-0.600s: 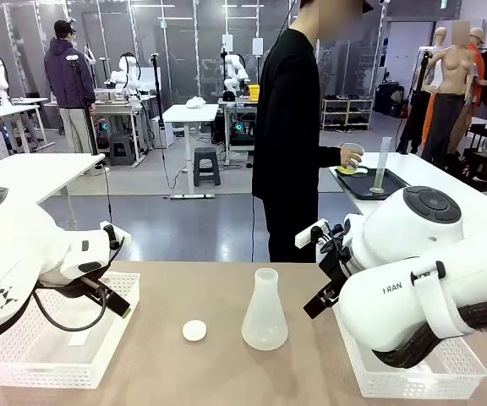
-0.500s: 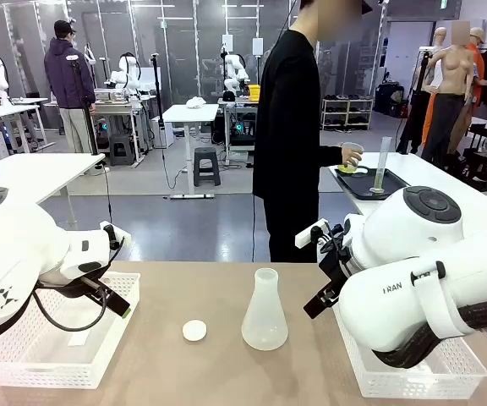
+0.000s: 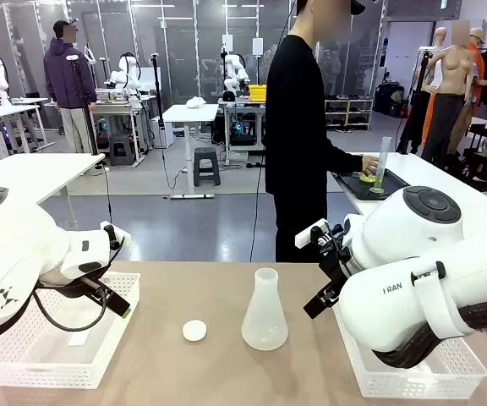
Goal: Prepare the solutions needed for the experiment.
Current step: Pick up the Plastic Funnel and insert it into the Big flask.
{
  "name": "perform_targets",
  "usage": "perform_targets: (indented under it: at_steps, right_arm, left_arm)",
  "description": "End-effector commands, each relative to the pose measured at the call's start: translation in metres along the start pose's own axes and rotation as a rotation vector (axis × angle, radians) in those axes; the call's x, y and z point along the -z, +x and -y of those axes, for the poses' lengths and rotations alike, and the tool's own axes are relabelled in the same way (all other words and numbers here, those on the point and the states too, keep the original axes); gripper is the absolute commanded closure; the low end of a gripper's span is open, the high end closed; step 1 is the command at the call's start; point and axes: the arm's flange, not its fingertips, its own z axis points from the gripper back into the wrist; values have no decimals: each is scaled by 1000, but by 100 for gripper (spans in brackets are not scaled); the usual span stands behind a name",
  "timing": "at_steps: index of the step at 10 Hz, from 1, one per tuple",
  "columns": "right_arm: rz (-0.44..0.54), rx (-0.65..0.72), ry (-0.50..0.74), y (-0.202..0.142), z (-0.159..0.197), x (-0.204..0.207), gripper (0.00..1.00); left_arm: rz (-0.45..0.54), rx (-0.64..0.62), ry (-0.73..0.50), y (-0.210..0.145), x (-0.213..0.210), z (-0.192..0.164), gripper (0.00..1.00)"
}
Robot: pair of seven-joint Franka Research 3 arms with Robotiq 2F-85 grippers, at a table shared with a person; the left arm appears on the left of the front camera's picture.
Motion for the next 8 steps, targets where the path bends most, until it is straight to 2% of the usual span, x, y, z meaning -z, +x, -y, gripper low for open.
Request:
perform_targets:
  at_steps: [1, 8]
  right_arm:
    - [0, 2, 0, 0, 0, 0, 0]
    - [0, 2, 0, 0, 0, 0, 0]
  left_arm:
    - [0, 0, 0, 0, 0, 0, 0]
    - [0, 0, 0, 0, 0, 0, 0]
